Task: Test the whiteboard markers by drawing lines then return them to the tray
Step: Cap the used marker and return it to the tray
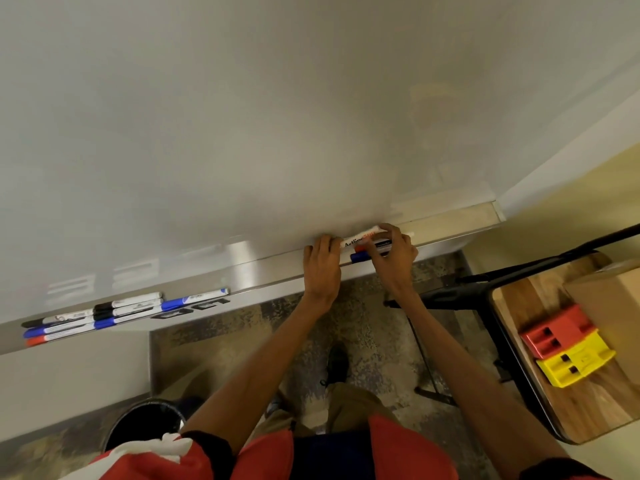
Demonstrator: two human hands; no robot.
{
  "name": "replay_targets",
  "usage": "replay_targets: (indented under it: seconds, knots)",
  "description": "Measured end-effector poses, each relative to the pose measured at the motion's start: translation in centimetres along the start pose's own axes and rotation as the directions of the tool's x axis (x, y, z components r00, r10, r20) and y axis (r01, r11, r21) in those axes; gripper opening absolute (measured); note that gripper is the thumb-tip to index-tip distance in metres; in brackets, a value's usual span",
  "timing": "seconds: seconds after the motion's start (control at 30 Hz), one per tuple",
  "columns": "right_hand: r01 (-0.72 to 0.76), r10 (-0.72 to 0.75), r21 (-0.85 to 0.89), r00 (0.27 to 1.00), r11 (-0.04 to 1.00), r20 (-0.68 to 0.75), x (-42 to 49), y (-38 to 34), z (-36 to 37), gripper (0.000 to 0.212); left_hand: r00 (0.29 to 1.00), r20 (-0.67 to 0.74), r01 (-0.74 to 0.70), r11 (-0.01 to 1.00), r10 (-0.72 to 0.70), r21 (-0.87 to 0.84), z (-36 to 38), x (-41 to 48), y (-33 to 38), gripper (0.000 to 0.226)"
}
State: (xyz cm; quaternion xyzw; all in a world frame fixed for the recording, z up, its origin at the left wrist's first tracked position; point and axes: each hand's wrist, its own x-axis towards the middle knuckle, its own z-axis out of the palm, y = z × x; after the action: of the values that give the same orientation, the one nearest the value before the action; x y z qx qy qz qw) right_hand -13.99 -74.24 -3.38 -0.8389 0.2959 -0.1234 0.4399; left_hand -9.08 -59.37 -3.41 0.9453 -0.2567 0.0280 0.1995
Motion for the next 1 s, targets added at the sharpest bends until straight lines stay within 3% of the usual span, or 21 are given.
replay_targets:
  seconds: [0.07,0.13,0.27,0.47,0.63,0.77,1.0]
  knots:
    - [-0.089,0.076,0.240,0.995,0.967,0.064,-1.0,-1.3,0.3,0.046,0.999,-0.050,-0.019,0.999,0.017,-0.043,-1.1,-0.6,-0.3,0.047]
    - [-0.183,0.117,0.393,0.976,0.901,0.185,-2.0,-3.0,0.6,0.038,0.996,-0.079,-0.036,0.996,0.029,-0.084,-2.5,-1.1,-0.6,0.048]
    - [-0.182,0.057,0.464,0.961,0.867,0.272,-4.2,-6.5,2.2,0.031,0.989,-0.110,-0.108,0.985,0.094,-0.133,-5.3,-2.4,-1.8,0.041]
    - [-0.259,0.123,0.553,0.955,0.792,0.271,-8.3,-12.3,5.2,0.030,0.976,-0.174,-0.168,0.962,0.132,-0.213,-10.1,-5.7,-5.2,0.035]
    - [-0.099,-0.021,0.634,0.984,0.767,0.179,-11.6,-17.8,6.8,0.025,0.955,-0.297,-0.101,0.944,0.003,-0.315,-14.5,-8.7,-8.9,0.030]
    - [0.041,-0.176,0.679,0.976,0.733,0.131,-13.1,-24.6,6.7,0.014,0.888,-0.459,-0.112,0.954,-0.030,-0.279,-20.4,-9.2,-12.3,0.032]
    - [0.371,-0.475,0.720,0.878,0.587,-0.065,-15.1,-38.2,4.4,0.011,0.721,-0.693,-0.147,0.972,-0.024,-0.186,-33.2,-6.6,-15.7,0.037]
